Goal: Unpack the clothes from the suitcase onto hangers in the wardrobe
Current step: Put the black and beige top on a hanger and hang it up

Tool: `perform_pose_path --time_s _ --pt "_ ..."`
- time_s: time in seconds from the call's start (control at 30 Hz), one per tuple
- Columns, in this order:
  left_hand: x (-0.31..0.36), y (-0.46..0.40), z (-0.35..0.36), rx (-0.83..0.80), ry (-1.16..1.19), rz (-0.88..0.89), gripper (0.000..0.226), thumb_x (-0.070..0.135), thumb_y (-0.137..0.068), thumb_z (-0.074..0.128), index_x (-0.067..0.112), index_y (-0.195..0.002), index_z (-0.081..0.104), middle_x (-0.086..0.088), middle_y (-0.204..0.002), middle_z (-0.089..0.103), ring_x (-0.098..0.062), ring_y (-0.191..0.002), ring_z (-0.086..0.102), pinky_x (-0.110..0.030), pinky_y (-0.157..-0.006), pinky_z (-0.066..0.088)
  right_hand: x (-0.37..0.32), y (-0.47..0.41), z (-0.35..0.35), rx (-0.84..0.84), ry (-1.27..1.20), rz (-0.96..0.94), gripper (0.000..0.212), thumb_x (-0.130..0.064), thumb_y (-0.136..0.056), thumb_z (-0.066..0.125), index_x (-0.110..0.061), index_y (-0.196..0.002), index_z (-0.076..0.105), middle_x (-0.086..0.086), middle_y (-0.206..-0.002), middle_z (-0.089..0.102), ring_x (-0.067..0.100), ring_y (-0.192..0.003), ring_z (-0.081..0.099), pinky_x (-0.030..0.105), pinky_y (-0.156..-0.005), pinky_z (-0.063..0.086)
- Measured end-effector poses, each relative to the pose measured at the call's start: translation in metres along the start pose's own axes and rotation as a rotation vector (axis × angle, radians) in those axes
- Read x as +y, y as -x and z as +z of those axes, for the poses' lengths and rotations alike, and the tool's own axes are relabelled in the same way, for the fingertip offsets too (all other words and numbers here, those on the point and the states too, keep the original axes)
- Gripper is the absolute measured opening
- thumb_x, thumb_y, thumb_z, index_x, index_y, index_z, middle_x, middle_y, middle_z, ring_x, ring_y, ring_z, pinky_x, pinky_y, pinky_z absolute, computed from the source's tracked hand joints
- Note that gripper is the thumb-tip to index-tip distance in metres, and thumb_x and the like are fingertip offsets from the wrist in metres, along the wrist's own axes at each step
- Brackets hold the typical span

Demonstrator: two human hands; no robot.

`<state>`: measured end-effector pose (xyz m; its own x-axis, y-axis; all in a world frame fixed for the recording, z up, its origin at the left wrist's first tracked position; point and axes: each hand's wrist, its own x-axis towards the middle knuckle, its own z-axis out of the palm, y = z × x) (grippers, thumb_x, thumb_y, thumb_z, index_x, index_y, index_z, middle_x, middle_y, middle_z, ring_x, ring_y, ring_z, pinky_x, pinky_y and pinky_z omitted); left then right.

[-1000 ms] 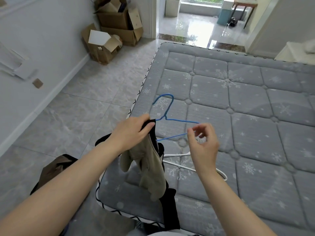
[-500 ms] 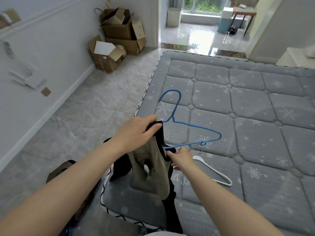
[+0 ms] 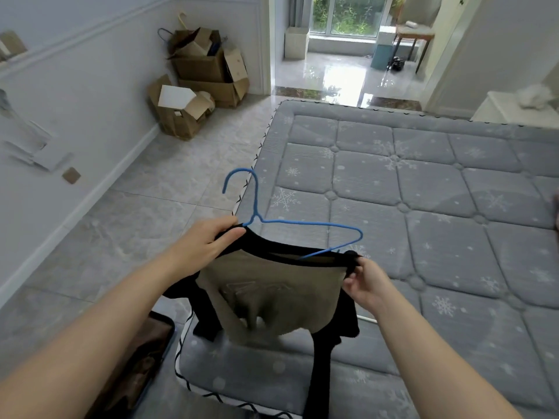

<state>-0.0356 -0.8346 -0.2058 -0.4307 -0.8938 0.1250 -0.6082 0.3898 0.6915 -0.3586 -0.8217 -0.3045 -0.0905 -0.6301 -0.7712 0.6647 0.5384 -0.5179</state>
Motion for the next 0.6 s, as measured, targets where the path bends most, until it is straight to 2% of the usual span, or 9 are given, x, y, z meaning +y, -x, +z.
perform_pose_path --time_s 0.03,0.1,0.17,0.27,0.37,0.4,0.5,0.6 --pt "-0.003 0.001 0.001 0.004 0.01 -0.01 0.031 0.041 -0.099 0.043 0.039 -0.068 0.041 0.014 -0.063 0.045 -0.002 -0.058 0.042 -0.015 -0.057 0.031 -0.004 0.002 0.0 -0.006 -0.02 -0.003 0.025 -0.012 -0.099 0.045 -0.016 -0.076 0.053 0.0 -0.063 0.044 0.009 -0.05 0.04 0.018 -0.038 0.034" --pt "-0.007 0.002 0.003 0.017 0.007 -0.002 0.031 0.042 -0.102 0.041 0.039 -0.071 0.044 0.013 -0.064 0.047 -0.003 -0.059 0.043 -0.017 -0.057 0.032 -0.008 0.005 0.001 -0.007 -0.052 -0.02 0.025 -0.011 -0.099 0.046 -0.013 -0.077 0.057 0.004 -0.069 0.054 0.015 -0.067 0.051 0.028 -0.059 0.048" --pt "-0.011 0.002 0.004 0.022 0.01 0.013 0.031 0.041 -0.102 0.04 0.034 -0.073 0.046 0.012 -0.065 0.048 -0.002 -0.06 0.044 -0.019 -0.058 0.032 -0.011 0.011 0.005 -0.001 -0.106 -0.028 0.025 -0.009 -0.101 0.043 -0.009 -0.081 0.058 0.008 -0.077 0.06 0.021 -0.078 0.057 0.037 -0.07 0.049" --pt "-0.013 0.003 0.006 0.063 0.085 -0.014 0.033 0.04 -0.102 0.042 0.025 -0.073 0.048 0.009 -0.065 0.047 -0.002 -0.061 0.043 -0.02 -0.06 0.033 -0.013 0.018 0.011 0.017 -0.203 0.012 0.028 -0.008 -0.101 0.038 -0.006 -0.083 0.058 0.011 -0.077 0.064 0.024 -0.072 0.061 0.034 -0.062 0.052" --pt "-0.007 0.005 0.008 0.218 0.208 -0.053 0.032 0.032 -0.099 0.046 0.011 -0.077 0.053 0.003 -0.068 0.047 -0.004 -0.064 0.043 -0.019 -0.062 0.035 -0.01 0.023 0.014 0.026 -0.061 0.029 0.026 -0.018 -0.097 0.046 -0.008 -0.082 0.065 0.011 -0.064 0.07 0.026 -0.053 0.069 0.03 -0.05 0.059" --pt "-0.004 0.005 0.008 0.24 0.234 -0.048 0.031 0.033 -0.098 0.046 0.011 -0.077 0.053 0.004 -0.068 0.046 -0.004 -0.063 0.043 -0.018 -0.062 0.035 -0.01 0.024 0.015 0.023 0.0 0.03 0.025 -0.023 -0.095 0.05 -0.01 -0.082 0.067 0.01 -0.063 0.071 0.025 -0.05 0.069 0.03 -0.048 0.058" --pt "0.004 0.007 0.006 0.119 0.175 0.037 0.028 0.034 -0.097 0.045 0.027 -0.071 0.047 0.013 -0.063 0.043 0.001 -0.058 0.039 -0.015 -0.057 0.032 -0.01 0.024 0.019 0.02 0.096 0.008 0.029 -0.034 -0.093 0.055 -0.013 -0.078 0.068 0.007 -0.06 0.071 0.023 -0.047 0.067 0.027 -0.049 0.055" --pt "0.005 0.008 0.005 -0.002 0.046 0.125 0.031 0.035 -0.098 0.044 0.027 -0.069 0.039 0.011 -0.062 0.04 0.0 -0.055 0.037 -0.014 -0.055 0.029 -0.013 0.022 0.017 -0.018 0.109 -0.007 0.029 -0.036 -0.091 0.058 -0.012 -0.078 0.066 0.009 -0.064 0.069 0.025 -0.052 0.065 0.029 -0.053 0.055"
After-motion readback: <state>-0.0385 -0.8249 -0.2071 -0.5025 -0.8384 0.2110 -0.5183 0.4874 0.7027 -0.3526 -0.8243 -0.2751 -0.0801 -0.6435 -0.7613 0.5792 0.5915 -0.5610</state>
